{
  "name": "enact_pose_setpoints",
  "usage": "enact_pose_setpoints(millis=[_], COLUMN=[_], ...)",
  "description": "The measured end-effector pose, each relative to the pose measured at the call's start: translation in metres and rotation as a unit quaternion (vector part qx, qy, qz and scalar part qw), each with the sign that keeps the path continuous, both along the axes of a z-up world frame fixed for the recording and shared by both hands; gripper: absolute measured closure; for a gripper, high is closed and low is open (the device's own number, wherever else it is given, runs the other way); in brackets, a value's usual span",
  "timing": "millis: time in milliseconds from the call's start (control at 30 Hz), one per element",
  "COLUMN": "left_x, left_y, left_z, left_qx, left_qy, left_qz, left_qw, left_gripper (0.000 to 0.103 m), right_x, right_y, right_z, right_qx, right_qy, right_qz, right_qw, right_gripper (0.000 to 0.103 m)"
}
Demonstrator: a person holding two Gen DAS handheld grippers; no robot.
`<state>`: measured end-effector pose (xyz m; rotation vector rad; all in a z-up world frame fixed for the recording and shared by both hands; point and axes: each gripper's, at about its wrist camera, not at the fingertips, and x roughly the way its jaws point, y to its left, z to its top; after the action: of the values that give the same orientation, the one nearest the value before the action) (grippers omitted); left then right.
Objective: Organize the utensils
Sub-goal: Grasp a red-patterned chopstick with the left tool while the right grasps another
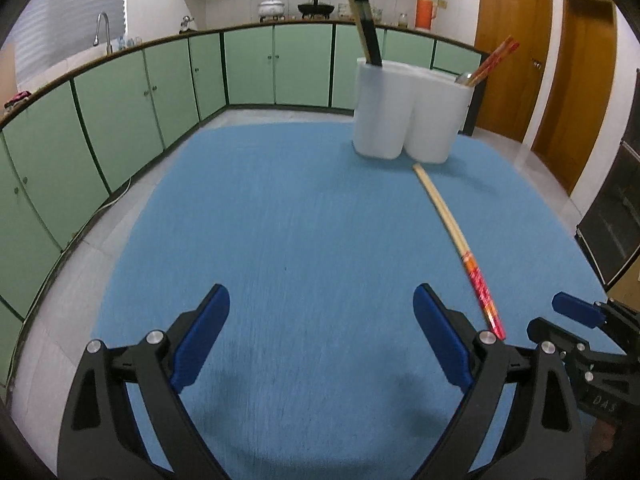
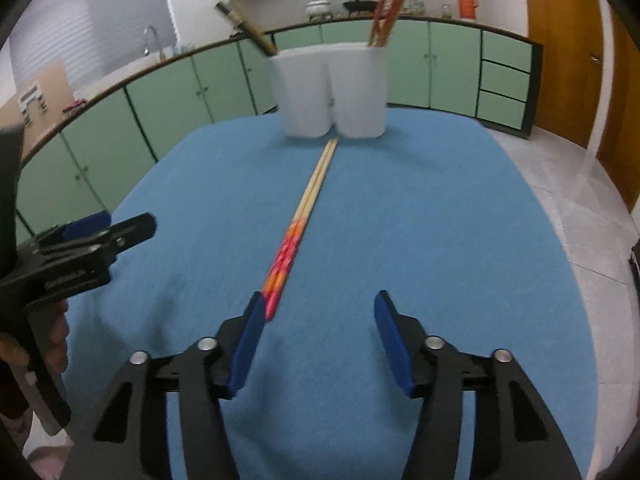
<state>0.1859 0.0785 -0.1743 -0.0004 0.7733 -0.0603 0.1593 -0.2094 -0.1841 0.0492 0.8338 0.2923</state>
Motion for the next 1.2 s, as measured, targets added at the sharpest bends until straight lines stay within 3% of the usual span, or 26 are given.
enact_pose_setpoints(millis=[200,600,967,1200], left_x=[-0.004,-0.001,-0.002,-0.002], left_y=[0.001,-0.004,-0.008,-0.010], left_z=[-0.003,-0.004,-0.006,-0.008], left_qx=[-0.002,-0.005,-0.001,0.001], left_qy=[0.004,0.006,0.008,0.010], left_qz=[0.002,-0.001,-0.004,-0.006], left_qw=[1.0000,1.0000,1.0000,0.9999], left_gripper=[0.013,0.013,0.013,0.013], right_x=[-0.001,0.000,0.006,0.002], right_y=[0.014,0.028,0.004,0.012], right_z=[-0.007,-0.014,-0.013,-0.012], right_qx=[-0.008,-0.031,-0.018,-0.010], right_qy=[0.014,0.007,0.014,0.011], right_qz=[0.025,0.028,-0.012,0.014], right_qw=[1.000,0.999,1.000,1.000], right_gripper=[0.068,0.073,0.076,0.076])
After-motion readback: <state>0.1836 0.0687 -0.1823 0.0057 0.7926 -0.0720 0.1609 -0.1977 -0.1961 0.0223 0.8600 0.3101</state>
